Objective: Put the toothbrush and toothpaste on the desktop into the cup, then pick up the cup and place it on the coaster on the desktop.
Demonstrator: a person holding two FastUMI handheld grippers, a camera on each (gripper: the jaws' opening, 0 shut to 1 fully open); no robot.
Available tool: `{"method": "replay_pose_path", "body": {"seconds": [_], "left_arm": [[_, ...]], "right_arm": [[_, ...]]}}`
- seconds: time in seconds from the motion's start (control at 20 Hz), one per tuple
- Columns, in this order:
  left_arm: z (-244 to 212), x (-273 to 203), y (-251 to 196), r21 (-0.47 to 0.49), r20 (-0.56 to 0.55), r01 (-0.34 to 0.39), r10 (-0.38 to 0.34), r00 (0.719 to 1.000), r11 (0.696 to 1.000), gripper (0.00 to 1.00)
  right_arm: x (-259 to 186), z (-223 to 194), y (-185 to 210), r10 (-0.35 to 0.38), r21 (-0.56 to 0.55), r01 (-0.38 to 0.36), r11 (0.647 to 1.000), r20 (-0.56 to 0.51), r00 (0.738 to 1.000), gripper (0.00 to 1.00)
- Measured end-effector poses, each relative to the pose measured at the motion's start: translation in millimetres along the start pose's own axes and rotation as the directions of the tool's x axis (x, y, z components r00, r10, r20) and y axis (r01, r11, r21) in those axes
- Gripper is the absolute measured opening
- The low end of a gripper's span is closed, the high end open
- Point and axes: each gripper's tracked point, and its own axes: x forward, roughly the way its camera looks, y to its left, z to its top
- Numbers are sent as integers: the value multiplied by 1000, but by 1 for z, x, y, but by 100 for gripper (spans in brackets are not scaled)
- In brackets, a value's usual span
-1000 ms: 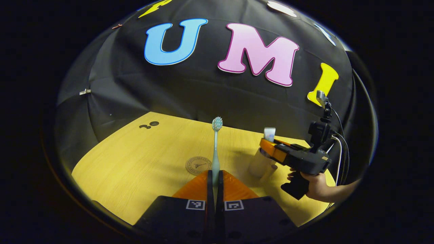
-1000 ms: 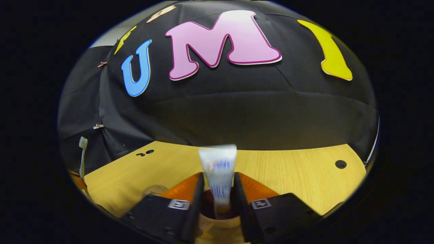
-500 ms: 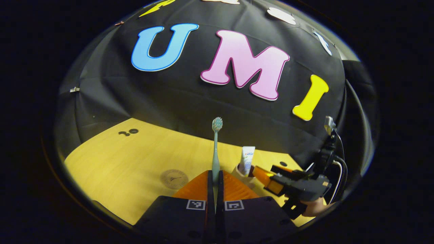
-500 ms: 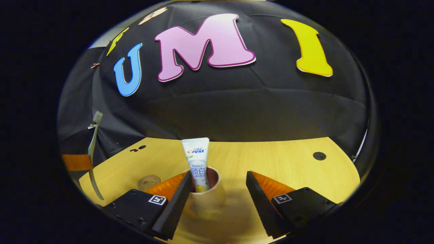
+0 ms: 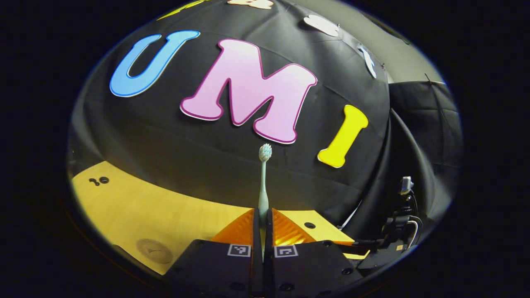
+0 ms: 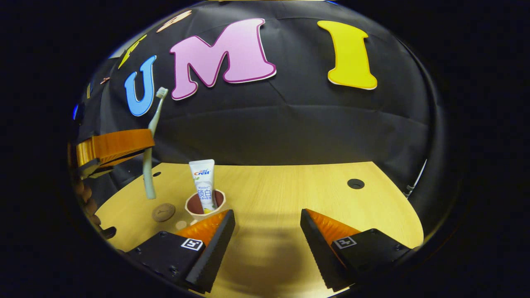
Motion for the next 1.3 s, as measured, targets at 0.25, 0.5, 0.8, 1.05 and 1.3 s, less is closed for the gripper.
{"method": "replay_pose_path", "body": {"seconds": [0.25,0.5,0.8,1.05,1.3], "left_arm": [[-23,36,2,42,59,33,-36,998,999,6],[-43,47,7,36,86,45,-48,995,998,6],[-60,51,4,37,95,67,-70,993,997,10],[-72,44,3,75,71,71,-77,995,995,36],[-62,18,9,114,89,11,-22,996,993,83]], "right_arm": [[-7,-6,-19,-31,-2,31,1000,-3,1000,97],[-8,-24,-30,-63,-19,63,998,-14,998,97],[-13,-32,-25,-61,-33,61,998,-22,998,97],[-15,-38,-24,-58,-38,57,998,-34,998,97],[-17,-38,-22,-59,-31,57,998,-39,998,97]]}}
